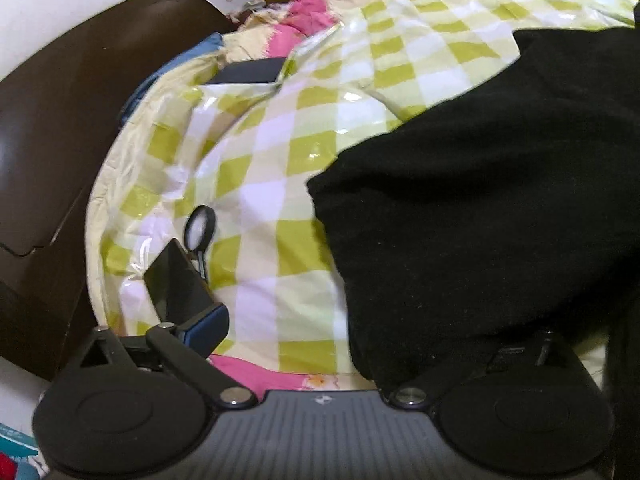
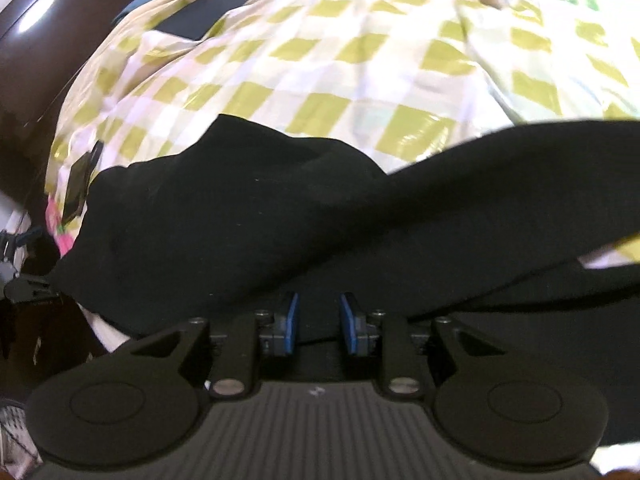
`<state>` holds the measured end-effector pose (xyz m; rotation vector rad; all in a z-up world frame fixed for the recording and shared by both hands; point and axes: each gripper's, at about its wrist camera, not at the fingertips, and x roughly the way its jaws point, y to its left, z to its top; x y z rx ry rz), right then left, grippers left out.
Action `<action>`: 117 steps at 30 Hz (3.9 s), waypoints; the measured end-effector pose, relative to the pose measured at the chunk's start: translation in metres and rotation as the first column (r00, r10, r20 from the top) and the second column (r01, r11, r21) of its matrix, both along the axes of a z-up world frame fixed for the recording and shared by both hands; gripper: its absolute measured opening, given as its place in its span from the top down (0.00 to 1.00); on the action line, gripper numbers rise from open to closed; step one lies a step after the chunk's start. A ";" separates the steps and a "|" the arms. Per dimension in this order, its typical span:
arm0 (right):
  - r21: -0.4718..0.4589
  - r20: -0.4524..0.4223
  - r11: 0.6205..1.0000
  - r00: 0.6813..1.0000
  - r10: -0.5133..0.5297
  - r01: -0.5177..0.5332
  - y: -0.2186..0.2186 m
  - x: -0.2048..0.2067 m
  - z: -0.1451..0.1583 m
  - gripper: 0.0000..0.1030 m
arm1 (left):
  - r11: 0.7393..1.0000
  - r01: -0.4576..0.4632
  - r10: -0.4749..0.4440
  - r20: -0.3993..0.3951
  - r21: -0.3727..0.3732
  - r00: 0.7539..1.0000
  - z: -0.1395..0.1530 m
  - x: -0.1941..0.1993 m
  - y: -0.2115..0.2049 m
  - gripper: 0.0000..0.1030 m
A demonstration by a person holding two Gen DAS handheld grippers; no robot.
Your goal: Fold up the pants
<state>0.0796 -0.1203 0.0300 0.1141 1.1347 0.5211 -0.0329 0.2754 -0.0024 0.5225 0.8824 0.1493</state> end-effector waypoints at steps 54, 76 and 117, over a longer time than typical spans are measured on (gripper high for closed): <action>0.108 0.113 0.940 0.935 -0.336 0.324 -0.108 -0.023 0.018 0.63 | 0.937 0.272 -0.344 -0.453 -0.218 0.823 0.022 0.038 -0.086 0.02; 0.432 -0.047 0.628 0.711 -0.701 0.648 -0.256 0.100 -0.053 0.60 | 0.790 0.480 -0.581 -0.214 -0.382 0.786 0.010 0.131 -0.279 0.00; 0.554 -0.077 0.388 0.509 -0.857 0.736 -0.306 0.082 -0.094 0.85 | 0.764 0.538 -0.603 -0.097 -0.357 0.792 0.001 0.110 -0.325 0.00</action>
